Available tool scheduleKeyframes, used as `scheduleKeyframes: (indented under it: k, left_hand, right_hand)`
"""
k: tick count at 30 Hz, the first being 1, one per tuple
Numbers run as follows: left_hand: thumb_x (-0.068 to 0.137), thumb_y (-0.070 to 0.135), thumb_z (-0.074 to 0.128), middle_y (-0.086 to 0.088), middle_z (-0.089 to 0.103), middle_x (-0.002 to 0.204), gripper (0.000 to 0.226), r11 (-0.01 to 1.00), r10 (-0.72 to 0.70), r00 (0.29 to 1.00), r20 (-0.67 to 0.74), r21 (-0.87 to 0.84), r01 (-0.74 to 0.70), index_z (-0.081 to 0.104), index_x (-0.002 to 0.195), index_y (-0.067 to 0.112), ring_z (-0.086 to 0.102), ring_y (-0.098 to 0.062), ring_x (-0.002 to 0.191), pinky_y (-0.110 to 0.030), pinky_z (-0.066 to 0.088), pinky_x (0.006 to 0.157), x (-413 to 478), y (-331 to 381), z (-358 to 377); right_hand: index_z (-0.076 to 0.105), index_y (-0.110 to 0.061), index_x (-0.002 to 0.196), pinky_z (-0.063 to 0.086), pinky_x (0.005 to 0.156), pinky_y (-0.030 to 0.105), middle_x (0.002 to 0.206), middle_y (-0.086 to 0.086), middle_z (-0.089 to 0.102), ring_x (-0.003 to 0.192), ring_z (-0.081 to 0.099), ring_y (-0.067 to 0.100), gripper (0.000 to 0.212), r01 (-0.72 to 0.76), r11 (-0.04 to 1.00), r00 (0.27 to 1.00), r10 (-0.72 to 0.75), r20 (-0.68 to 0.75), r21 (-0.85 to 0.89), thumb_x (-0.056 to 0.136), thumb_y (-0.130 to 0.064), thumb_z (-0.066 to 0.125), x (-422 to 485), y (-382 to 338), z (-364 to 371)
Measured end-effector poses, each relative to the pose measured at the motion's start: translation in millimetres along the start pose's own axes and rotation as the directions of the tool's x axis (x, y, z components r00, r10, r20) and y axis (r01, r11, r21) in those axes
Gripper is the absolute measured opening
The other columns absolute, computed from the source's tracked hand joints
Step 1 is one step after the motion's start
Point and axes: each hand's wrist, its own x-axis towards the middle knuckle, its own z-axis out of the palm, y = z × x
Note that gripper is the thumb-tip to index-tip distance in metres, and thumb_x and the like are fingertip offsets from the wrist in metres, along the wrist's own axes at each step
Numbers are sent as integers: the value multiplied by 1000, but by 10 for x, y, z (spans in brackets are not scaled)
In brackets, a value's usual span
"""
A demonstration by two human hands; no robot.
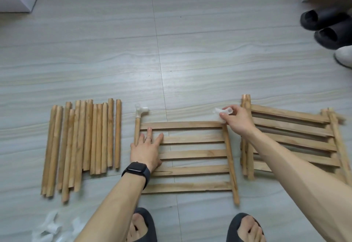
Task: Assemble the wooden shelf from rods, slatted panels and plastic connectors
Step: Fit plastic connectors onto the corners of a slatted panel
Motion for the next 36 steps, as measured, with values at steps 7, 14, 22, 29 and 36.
scheduleKeyframes:
  k: [7, 14, 22, 29, 36]
  left_hand:
    - [94, 38, 66, -7, -7, 170, 88, 1000, 14, 1000, 24, 6, -14, 7, 159, 43, 17, -29, 151, -46, 41, 109, 89, -40, -37]
    - [93, 36, 68, -10, -3, 170, 87, 1000, 8, 1000, 4, 17, -8, 10, 159, 41, 23, -31, 148, -46, 44, 104, 100, -23, -43]
    - [94, 38, 67, -13, -2, 169, 86, 998, 13, 1000, -13, 66, -12, 10, 159, 39, 28, -32, 145, -43, 47, 98, 79, -5, -66]
    - [94, 41, 66, -13, -1, 169, 85, 997, 18, 999, -29, 77, -16, 11, 159, 39, 30, -31, 144, -42, 46, 97, 78, -12, -51]
    - [95, 39, 67, -16, 1, 169, 84, 996, 28, 999, -38, 85, -25, 12, 158, 37, 32, -33, 142, -44, 46, 97, 85, -7, -44]
  right_hand:
    - [64, -21, 121, 26, 78, 19, 101, 3, 67, 91, 43, 5, 26, 66, 977, 990, -90, -111, -204, 98, -33, 63, 278, -111, 58]
    - [58, -20, 134, 13, 94, 19, 134, 7, 64, 132, 47, 28, 33, 4, 930, 996, -35, -80, -367, 103, -30, 55, 425, -76, 117]
    - [59, -21, 133, 34, 87, 25, 136, 8, 62, 118, 59, 30, 33, 35, 916, 999, -30, 19, -400, 101, -27, 57, 450, -31, 95]
    - [52, -15, 137, 36, 85, 33, 124, 17, 66, 120, 56, 38, 40, 18, 853, 999, 4, 40, -522, 100, -29, 55, 475, -73, 75]
    - [52, -14, 139, 37, 86, 34, 126, 19, 66, 122, 56, 38, 45, -22, 845, 999, 41, 23, -534, 99, -33, 55, 465, -48, 71]
